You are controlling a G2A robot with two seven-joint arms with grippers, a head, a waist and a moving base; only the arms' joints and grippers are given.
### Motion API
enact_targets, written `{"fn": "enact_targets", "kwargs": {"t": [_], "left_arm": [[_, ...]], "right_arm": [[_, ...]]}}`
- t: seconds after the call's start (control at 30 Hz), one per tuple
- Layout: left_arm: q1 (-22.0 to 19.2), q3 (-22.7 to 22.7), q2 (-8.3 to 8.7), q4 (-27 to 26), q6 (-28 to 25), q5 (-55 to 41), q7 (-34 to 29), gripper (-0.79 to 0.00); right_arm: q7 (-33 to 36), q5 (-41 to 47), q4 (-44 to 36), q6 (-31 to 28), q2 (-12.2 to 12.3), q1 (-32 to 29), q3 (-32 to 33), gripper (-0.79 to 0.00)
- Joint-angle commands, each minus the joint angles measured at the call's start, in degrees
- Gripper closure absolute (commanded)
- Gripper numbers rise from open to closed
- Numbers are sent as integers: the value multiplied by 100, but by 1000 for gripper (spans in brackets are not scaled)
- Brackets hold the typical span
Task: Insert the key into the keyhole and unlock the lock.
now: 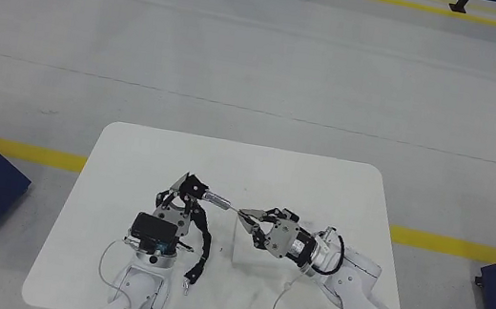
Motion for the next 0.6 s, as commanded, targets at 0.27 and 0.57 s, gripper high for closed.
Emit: {"fn": "enact_targets", "kwargs": {"t": [0.27, 0.57], "left_arm": [[14, -2, -3, -47, -31, 19, -34, 0], [-5, -74, -3, -101, -22, -20, -149, 0]], "right_arm": [[-275, 504, 28, 294, -14, -1, 21, 0], [268, -1071, -317, -669, 83, -111, 115, -785]]}}
